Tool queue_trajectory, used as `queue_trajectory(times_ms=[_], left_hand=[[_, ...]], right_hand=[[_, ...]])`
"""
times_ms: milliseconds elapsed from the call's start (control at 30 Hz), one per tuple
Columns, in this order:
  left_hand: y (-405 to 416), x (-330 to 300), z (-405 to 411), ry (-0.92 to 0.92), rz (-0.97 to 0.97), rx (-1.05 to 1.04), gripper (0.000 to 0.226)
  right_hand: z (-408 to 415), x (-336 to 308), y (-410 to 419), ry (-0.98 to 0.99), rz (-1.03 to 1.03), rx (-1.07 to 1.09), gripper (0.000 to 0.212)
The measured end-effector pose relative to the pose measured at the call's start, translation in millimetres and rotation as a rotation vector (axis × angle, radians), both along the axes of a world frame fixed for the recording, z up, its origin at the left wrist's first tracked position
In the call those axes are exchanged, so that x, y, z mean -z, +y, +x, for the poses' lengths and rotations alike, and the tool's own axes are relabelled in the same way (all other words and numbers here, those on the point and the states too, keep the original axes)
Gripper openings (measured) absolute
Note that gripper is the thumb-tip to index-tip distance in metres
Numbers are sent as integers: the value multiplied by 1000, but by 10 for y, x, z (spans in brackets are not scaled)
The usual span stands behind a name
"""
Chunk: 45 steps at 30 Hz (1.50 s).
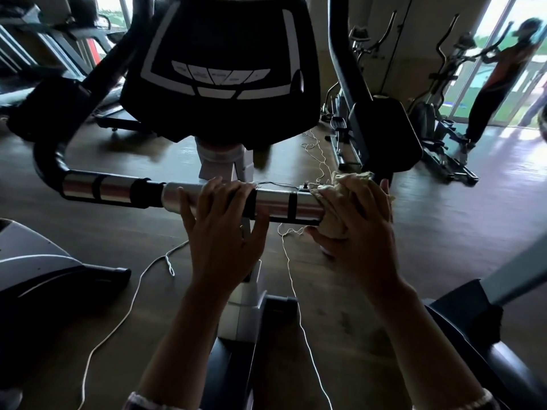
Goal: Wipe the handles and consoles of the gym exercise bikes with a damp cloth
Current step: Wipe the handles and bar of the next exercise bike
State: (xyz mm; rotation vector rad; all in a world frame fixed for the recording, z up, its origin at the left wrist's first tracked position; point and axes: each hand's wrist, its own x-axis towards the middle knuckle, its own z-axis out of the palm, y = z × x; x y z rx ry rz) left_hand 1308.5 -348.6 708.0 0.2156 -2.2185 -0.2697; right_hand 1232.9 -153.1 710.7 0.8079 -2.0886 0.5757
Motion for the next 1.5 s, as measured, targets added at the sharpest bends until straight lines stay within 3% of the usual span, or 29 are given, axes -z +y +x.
queue_trajectory(times_ms=[167, 467, 733, 800, 900, 1033, 1133, 1500], left_hand=[[252, -18, -64, 52, -78, 109, 39], [872, 77, -112, 112, -81, 178, 35], [1633, 257, -126, 123, -50, 184, 34], [1841, 404, -218, 37, -8, 194, 35], [2195, 676, -447, -231, 85, 213, 43], [2688, 1076, -769, -546, 176, 233, 51], [3032, 1319, -1023, -743, 172, 221, 55], [3704, 1893, -1644, -1116, 72, 196, 52]], right_hand=[[41, 42, 71, -28, -105, -24, 63], [172, 127, 343, -110, -426, -96, 46], [29, 510, 932, -543, -774, -169, 46], [-62, 663, 1170, -706, -838, -149, 44], [-213, 934, 1567, -889, -882, -105, 44], [-395, 1253, 2111, -1027, -860, -32, 46], [-512, 1426, 2458, -1159, -992, -31, 45], [-971, 2148, 3118, -1344, -1098, 105, 47]])
